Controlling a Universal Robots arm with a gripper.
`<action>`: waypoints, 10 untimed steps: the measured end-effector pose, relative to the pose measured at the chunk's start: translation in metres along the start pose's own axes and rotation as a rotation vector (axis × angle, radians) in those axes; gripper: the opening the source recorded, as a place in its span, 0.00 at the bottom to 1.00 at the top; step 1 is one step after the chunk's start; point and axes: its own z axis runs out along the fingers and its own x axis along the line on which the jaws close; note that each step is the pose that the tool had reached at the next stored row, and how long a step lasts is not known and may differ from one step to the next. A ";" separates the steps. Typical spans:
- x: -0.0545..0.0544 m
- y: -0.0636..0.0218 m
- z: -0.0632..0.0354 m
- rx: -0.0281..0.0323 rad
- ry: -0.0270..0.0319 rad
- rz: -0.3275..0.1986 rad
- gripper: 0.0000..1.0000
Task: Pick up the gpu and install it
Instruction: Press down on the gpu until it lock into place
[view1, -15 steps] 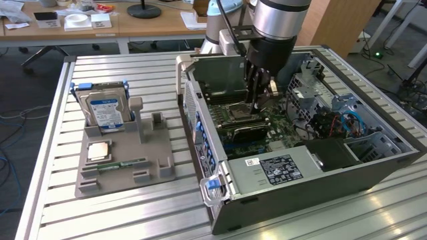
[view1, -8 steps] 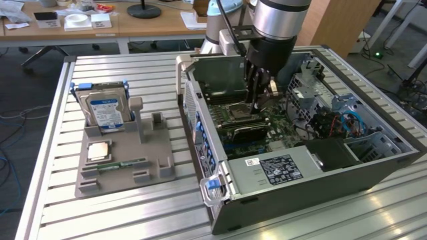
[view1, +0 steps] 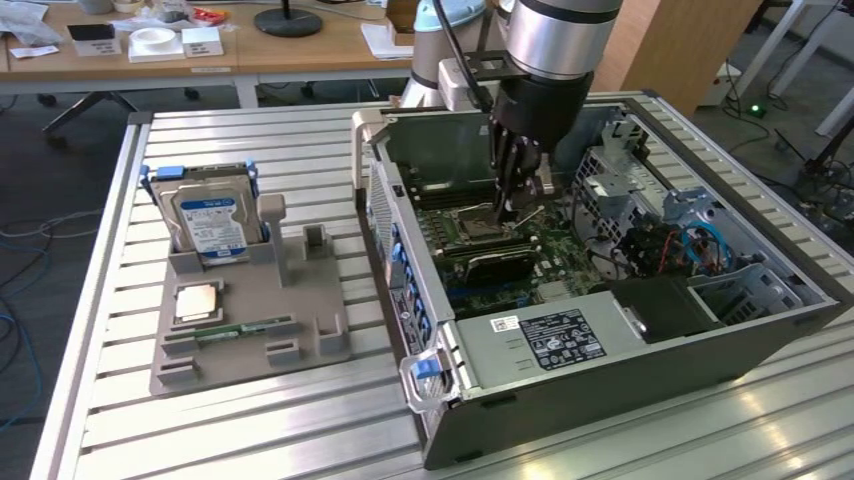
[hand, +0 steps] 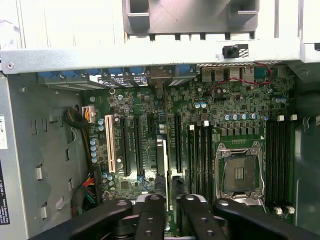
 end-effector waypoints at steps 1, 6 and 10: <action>0.000 0.0000 0.0000 0.0000 0.0000 0.000 0.20; 0.000 0.0000 0.0000 0.0000 0.0000 0.000 0.11; 0.000 0.0000 0.0000 0.0000 0.0000 0.000 0.11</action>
